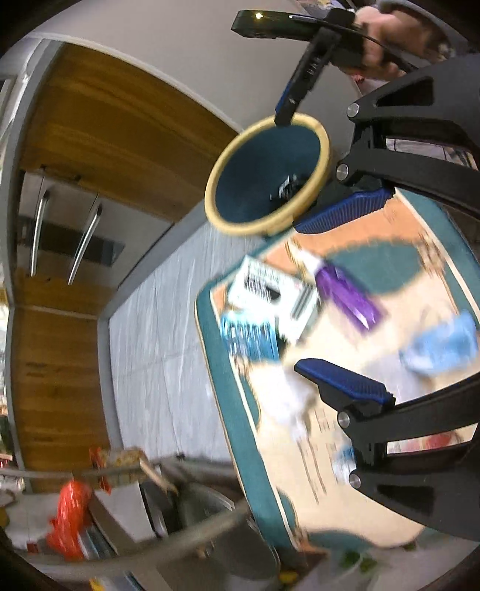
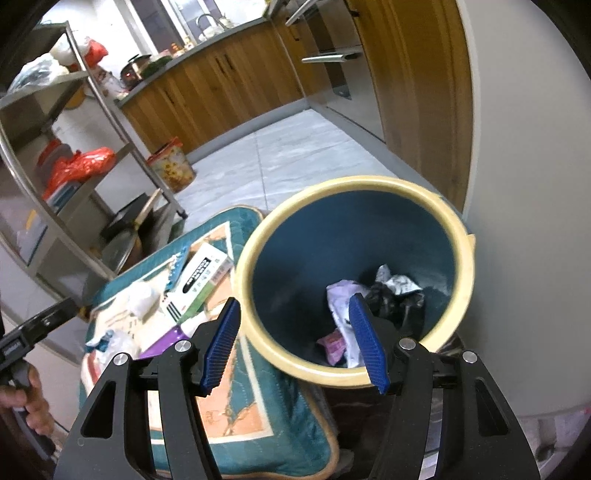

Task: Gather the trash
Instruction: 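Grasp the red-flowered paper cup with the left tool back on the cushion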

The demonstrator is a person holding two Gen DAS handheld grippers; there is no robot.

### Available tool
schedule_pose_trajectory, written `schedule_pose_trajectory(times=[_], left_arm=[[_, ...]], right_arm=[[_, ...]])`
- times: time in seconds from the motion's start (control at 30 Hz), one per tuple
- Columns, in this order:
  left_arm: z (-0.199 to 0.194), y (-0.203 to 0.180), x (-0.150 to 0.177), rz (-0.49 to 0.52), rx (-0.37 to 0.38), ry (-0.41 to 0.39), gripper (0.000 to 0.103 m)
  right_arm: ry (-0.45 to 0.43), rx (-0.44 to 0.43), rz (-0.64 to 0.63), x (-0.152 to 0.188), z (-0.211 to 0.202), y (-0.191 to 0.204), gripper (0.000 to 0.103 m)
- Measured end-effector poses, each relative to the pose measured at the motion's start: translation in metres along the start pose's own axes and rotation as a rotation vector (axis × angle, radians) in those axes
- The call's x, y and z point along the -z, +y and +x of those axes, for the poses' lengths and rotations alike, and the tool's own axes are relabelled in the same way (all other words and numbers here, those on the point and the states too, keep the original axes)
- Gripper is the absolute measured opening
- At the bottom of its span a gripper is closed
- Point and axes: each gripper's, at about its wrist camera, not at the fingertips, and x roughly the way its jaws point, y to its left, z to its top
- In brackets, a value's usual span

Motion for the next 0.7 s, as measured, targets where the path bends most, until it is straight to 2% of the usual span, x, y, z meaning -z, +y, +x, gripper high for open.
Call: schedule_pose_trajectory(times=[0.3, 0.5, 0.7], left_arm=[[-0.029, 0.078, 0.023, -0.118, -0.125, -0.017, 0.070], [-0.032, 0.121, 0.048, -0.215, -0.157, 0.014, 0.070], [-0.026, 0.150, 0.073, -0.279, -0.168, 0.080, 0.070]], right_arm=[[0.040, -0.061, -0.096, 0.003, 0.015, 0.048, 0.063], [0.070, -0.099, -0.152, 0.008, 0.025, 0.080, 0.063], [0.106, -0.161, -0.196, 0.016, 0.035, 0.118, 0.063]])
